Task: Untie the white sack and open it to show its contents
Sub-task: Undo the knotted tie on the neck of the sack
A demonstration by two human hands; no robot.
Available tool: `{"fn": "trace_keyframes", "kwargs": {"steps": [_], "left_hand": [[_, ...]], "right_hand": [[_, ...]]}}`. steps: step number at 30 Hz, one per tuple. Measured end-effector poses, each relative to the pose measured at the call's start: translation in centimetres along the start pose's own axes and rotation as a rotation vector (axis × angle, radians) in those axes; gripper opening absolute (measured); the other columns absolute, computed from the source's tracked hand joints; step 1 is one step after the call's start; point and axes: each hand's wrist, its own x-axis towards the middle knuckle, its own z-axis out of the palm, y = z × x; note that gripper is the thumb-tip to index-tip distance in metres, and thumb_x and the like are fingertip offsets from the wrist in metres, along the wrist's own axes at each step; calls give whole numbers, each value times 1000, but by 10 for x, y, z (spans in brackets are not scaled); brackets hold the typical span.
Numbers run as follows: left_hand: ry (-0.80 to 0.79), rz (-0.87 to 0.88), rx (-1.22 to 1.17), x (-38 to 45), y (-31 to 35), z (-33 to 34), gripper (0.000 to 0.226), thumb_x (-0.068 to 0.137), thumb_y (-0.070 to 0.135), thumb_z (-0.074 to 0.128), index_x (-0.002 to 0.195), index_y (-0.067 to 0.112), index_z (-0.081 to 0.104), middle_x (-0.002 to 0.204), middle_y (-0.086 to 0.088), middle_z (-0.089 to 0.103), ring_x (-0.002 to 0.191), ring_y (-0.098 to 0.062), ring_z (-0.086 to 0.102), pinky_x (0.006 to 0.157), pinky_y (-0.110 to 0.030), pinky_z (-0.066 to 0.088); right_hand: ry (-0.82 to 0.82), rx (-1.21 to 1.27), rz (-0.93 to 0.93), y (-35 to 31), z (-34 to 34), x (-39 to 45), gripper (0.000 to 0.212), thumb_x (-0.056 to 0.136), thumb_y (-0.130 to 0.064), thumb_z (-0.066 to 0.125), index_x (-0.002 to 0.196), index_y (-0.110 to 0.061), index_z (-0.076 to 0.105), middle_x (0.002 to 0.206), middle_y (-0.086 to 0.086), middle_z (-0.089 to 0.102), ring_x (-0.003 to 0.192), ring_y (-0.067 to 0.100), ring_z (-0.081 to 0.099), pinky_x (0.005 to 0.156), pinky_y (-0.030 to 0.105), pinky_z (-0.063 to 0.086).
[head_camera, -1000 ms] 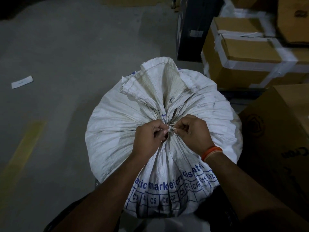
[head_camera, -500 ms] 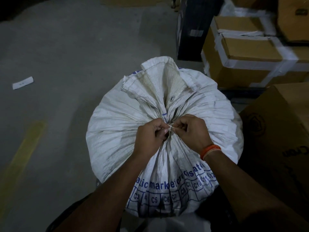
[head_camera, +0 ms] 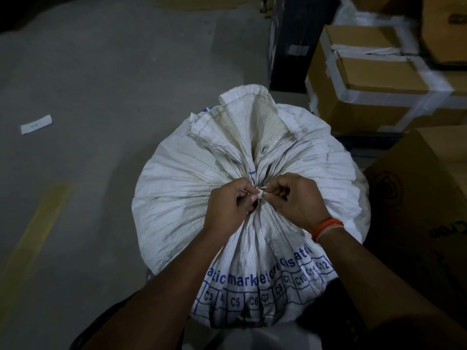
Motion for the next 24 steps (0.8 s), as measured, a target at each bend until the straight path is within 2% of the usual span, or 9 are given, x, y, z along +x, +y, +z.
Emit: {"fn": "trace_keyframes", "kwargs": {"steps": [3, 24], "left_hand": [[-1, -15, -15, 1, 0, 0, 15, 94, 6, 69, 91, 19, 74, 81, 0, 80, 68, -15, 77, 72, -46, 65], [-11, -44, -24, 1, 1, 0, 14, 94, 5, 69, 92, 18, 74, 79, 1, 79, 68, -14, 76, 75, -46, 65]], "right_hand": [[-10, -28, 8, 4, -5, 0, 10, 74, -20, 87, 80, -19, 78, 72, -8, 66, 62, -4, 56, 60, 2, 41], [-11, -36, 47, -2, -5, 0, 10, 75, -20, 86, 74, -21, 76, 66, -16, 59, 59, -6, 53, 58, 3, 40]]}}
